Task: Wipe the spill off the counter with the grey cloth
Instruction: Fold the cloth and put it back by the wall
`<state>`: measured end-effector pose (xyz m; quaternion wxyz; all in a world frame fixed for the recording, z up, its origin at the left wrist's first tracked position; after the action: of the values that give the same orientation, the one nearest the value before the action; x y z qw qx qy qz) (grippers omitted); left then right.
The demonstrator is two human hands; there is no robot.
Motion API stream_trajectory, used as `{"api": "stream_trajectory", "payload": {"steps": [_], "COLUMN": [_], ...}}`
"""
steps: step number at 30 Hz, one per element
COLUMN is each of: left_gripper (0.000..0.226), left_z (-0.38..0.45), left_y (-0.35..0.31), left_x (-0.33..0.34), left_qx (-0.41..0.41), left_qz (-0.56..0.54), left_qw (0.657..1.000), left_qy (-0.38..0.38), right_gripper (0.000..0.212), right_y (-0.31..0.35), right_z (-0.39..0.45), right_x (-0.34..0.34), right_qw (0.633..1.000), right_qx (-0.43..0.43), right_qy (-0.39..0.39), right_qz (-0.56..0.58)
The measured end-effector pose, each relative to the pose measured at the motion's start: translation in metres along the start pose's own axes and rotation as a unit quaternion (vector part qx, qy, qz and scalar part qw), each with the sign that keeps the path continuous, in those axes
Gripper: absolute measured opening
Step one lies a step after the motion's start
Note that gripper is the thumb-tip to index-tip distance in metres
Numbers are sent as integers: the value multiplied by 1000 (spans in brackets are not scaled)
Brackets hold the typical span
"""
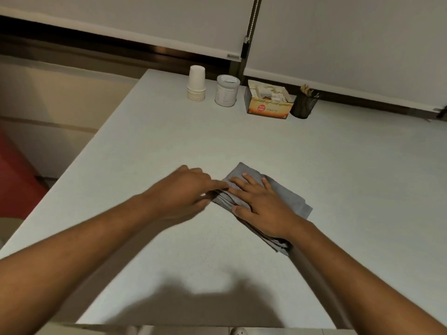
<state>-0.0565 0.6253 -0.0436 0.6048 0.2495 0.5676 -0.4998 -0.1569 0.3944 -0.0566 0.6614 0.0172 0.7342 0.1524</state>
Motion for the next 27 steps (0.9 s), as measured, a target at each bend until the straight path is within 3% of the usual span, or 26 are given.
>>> {"api": "stream_trajectory", "payload": {"steps": [8, 15, 21, 27], "left_gripper": [41, 28, 19, 22], "left_z": [31, 46, 73, 112], "left_y": [5, 3, -13, -39], "left_x": [-5, -15, -33, -42], "left_qx": [9, 108, 13, -77], "left_qz": [-25, 90, -94, -232], "left_qw": [999, 990, 994, 964], "left_qy": [24, -24, -53, -108], "right_gripper": [64, 64, 85, 53], "right_y": [6, -1, -9, -34], "right_z": [-20, -41, -51, -65], "right_x": [6, 0, -27, -70], "right_qw": [996, 984, 982, 965], "right_qx": [15, 54, 105, 124], "right_qy": [-81, -141, -135, -175], "right_qz": [42, 93, 80, 149]}}
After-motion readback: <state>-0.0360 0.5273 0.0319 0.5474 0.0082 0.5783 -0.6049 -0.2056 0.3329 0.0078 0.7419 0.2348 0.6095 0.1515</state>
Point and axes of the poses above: each hand's wrist, its own z-axis towards the middle knuckle, its own x-axis out of the palm, y = z × x, the point moved 1 cm from there along z, towards the middle knuckle, and after that the axes turned 3 degrees about -z, right-handed, at the moved point
